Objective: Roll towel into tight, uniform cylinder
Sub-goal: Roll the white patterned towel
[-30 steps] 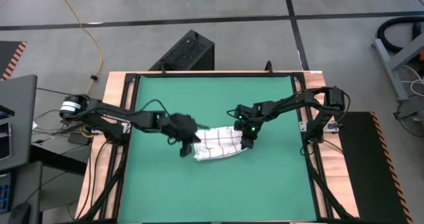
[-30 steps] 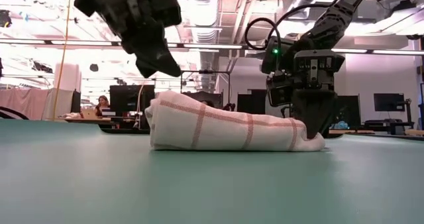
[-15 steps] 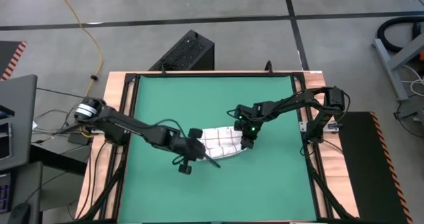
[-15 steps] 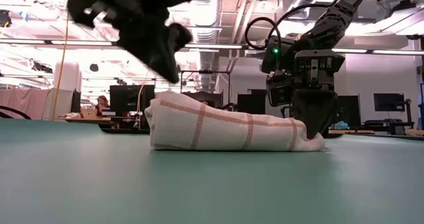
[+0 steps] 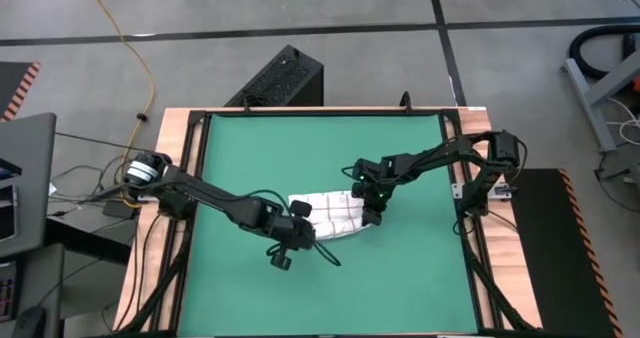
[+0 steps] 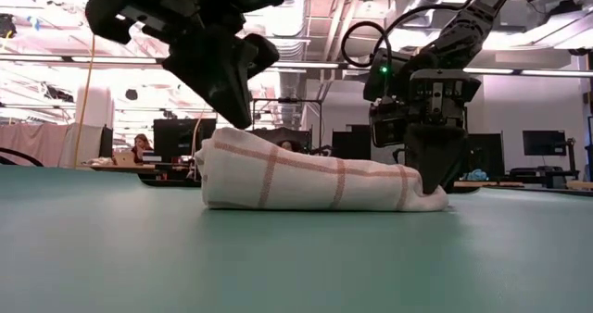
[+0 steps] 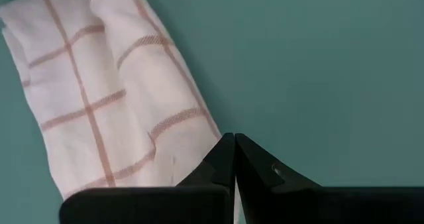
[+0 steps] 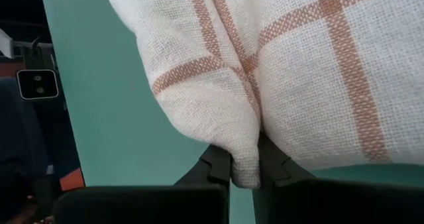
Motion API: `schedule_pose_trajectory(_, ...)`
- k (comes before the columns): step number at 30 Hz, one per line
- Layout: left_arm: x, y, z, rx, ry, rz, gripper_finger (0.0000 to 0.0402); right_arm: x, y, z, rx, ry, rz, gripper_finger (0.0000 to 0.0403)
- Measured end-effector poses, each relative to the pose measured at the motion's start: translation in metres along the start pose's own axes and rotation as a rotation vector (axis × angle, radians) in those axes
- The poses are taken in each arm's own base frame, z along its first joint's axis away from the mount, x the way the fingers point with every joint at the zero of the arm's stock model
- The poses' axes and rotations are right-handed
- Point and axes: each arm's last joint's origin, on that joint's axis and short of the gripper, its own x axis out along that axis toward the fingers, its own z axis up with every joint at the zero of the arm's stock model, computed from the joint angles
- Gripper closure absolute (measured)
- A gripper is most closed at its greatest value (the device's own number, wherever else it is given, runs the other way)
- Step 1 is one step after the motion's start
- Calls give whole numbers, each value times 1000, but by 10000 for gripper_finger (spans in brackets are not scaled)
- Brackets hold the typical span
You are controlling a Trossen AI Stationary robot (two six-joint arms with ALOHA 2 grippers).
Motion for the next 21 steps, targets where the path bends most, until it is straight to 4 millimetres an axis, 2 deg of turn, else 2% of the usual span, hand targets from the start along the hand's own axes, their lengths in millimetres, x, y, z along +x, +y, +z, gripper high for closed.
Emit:
schedule_pose_trajectory(8,12,-3,-7,68,68,5,402,0,0,0,-3,-2,0,366)
schedule_pose_trajectory(13,16,11,-9,11,81,82,402,0,0,0,-5,-4,1,366)
schedule_pose_trajectory(21,17,27,-12,-73,85,80,402,0,0,0,-7,-5,1,366)
